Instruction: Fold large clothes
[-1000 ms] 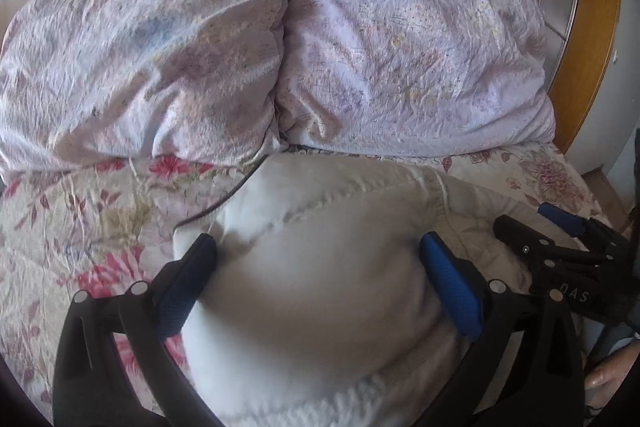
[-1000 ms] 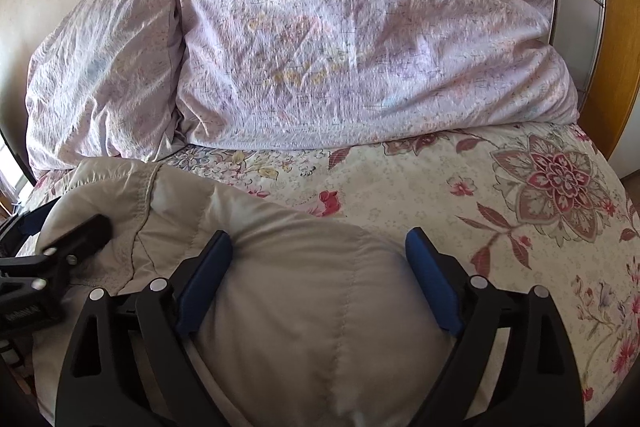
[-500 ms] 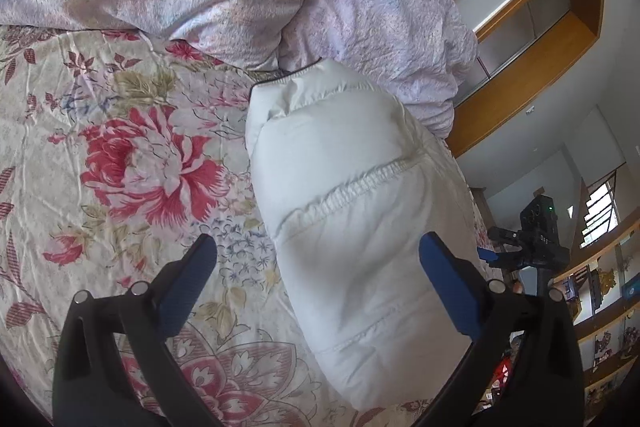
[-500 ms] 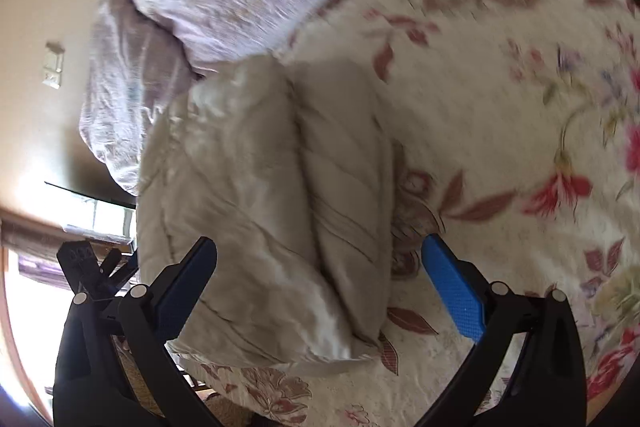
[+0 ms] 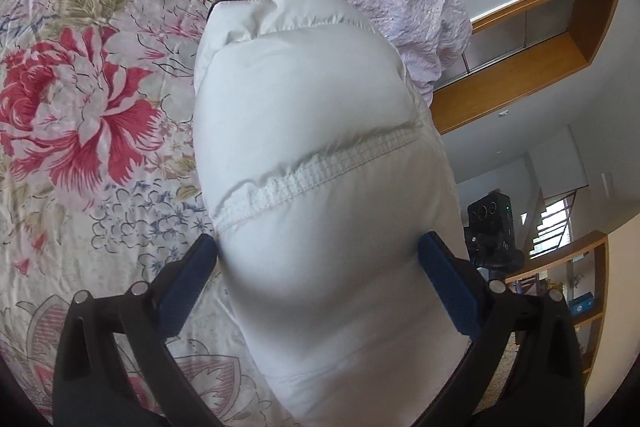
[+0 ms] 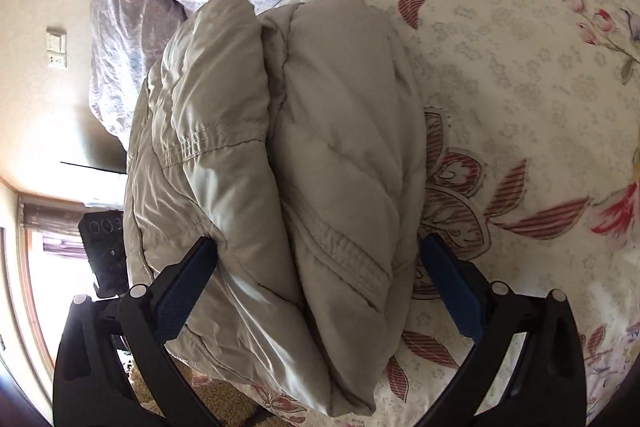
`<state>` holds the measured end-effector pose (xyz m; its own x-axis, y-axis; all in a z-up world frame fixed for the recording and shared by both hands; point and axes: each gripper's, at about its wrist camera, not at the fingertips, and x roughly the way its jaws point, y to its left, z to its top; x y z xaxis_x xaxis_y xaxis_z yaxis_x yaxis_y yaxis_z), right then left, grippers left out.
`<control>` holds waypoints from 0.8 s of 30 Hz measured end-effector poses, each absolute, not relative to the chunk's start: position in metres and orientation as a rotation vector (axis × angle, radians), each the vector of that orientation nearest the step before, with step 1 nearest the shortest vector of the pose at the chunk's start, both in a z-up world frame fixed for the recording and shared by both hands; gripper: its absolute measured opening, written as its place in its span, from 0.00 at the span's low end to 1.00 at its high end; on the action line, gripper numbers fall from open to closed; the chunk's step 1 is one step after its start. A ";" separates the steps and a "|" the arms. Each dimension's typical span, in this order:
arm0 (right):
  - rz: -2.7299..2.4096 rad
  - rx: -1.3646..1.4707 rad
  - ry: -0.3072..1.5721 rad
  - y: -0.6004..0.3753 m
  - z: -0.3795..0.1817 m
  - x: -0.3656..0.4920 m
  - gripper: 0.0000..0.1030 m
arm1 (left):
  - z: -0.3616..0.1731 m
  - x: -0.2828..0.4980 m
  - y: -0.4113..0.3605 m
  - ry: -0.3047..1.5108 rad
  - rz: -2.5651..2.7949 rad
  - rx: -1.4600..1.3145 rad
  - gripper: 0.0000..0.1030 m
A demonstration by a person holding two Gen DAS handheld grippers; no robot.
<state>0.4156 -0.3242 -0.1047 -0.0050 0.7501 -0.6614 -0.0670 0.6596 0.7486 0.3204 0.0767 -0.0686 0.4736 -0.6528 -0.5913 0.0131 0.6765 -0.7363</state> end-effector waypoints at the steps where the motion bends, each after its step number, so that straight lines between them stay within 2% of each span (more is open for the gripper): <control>1: 0.724 0.607 1.441 -0.321 -0.105 0.417 0.99 | -0.070 0.321 0.076 1.007 -0.460 -0.743 0.98; 10: 0.844 0.609 1.455 -0.282 -0.107 0.429 0.99 | -0.072 0.322 0.082 1.002 -0.491 -0.743 0.98; 24: 0.924 0.619 1.354 -0.277 -0.109 0.423 0.99 | -0.079 0.311 0.078 0.950 -0.491 -0.787 0.98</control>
